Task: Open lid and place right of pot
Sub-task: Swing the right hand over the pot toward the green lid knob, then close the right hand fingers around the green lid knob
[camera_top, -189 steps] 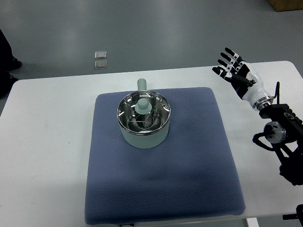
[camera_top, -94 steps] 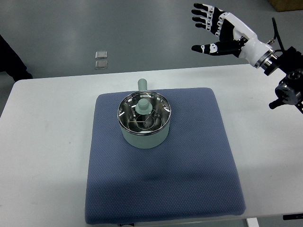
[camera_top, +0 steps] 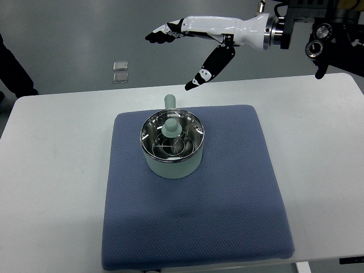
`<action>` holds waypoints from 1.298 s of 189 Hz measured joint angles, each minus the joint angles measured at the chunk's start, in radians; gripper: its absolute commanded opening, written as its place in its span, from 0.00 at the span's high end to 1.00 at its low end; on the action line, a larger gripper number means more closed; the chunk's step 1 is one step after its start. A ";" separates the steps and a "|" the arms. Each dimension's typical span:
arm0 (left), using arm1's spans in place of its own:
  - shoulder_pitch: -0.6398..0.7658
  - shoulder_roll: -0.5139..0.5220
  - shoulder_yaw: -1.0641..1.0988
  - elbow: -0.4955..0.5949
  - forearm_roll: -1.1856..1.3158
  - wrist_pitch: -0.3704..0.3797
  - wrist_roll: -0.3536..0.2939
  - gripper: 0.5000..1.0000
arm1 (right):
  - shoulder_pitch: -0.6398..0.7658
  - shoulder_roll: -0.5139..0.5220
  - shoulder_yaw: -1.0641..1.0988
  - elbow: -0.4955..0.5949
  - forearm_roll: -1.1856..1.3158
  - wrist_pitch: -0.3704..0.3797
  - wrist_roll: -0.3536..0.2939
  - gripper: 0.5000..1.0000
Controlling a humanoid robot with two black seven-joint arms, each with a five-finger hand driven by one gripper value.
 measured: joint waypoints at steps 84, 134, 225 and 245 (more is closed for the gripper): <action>0.000 0.000 0.000 0.000 0.000 0.000 0.000 0.00 | 0.130 0.185 -0.279 -0.015 -0.175 -0.130 -0.071 0.25; 0.000 0.000 0.000 0.000 0.000 0.000 0.000 0.00 | 0.154 0.215 -0.358 -0.025 -0.226 -0.155 -0.092 0.39; 0.000 0.000 -0.001 0.000 0.000 0.000 0.000 0.00 | 0.155 0.283 -0.414 -0.089 -0.306 -0.180 -0.123 0.55; 0.000 0.000 0.000 0.000 0.000 0.000 0.000 0.00 | 0.153 0.287 -0.415 -0.094 -0.316 -0.180 -0.127 0.57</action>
